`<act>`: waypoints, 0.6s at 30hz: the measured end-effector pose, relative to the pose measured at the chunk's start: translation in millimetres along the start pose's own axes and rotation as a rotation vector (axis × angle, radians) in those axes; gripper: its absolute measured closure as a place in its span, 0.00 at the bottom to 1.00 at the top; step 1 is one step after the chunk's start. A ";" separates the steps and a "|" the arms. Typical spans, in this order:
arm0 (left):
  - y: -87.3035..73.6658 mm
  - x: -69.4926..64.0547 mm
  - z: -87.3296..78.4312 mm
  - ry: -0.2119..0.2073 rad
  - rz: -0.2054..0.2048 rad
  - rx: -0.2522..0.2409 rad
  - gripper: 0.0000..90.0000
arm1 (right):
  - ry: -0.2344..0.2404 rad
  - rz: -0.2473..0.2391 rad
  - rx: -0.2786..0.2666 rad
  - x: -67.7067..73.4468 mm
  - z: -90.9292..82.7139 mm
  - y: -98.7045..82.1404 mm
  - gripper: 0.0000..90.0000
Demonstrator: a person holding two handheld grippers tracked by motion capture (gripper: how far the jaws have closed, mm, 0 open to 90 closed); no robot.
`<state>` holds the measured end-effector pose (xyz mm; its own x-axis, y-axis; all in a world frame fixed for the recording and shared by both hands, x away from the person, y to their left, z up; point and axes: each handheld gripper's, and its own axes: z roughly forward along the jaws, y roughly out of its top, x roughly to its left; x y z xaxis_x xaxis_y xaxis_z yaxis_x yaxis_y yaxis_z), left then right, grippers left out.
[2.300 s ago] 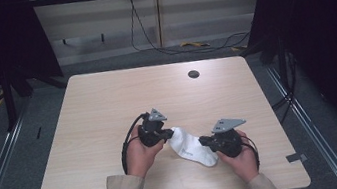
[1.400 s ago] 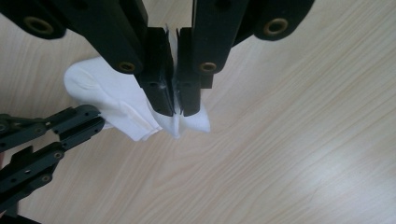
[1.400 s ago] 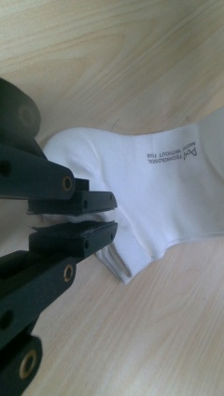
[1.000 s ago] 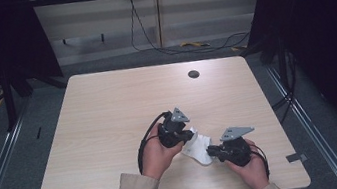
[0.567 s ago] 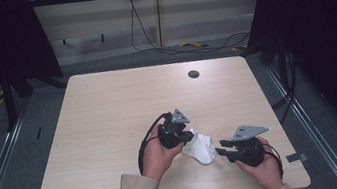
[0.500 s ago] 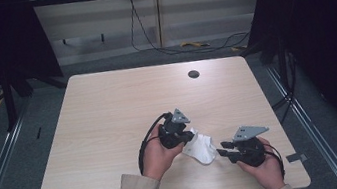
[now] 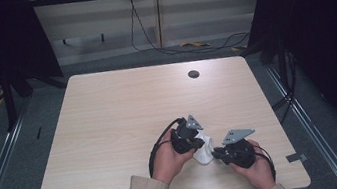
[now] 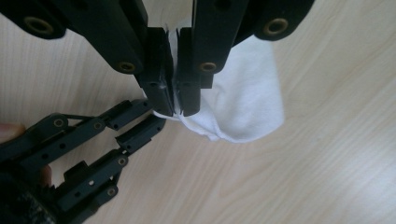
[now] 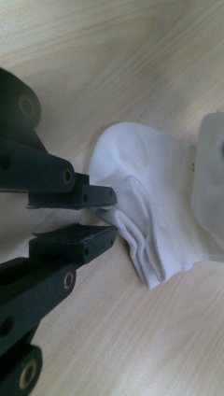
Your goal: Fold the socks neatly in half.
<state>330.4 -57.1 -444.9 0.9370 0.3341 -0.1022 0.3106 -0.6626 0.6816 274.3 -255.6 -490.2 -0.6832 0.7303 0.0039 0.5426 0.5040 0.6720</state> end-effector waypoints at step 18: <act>-8.1 -17.2 26.3 -0.036 0.028 0.024 0.94 | -0.014 0.016 -0.012 -0.5 -0.1 -1.9 0.85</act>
<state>316.0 -75.1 -467.7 0.9504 0.2910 -0.1095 0.2873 -0.6871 0.6674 273.5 -256.9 -491.3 -0.6675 0.7446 0.0042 0.5476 0.4869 0.6805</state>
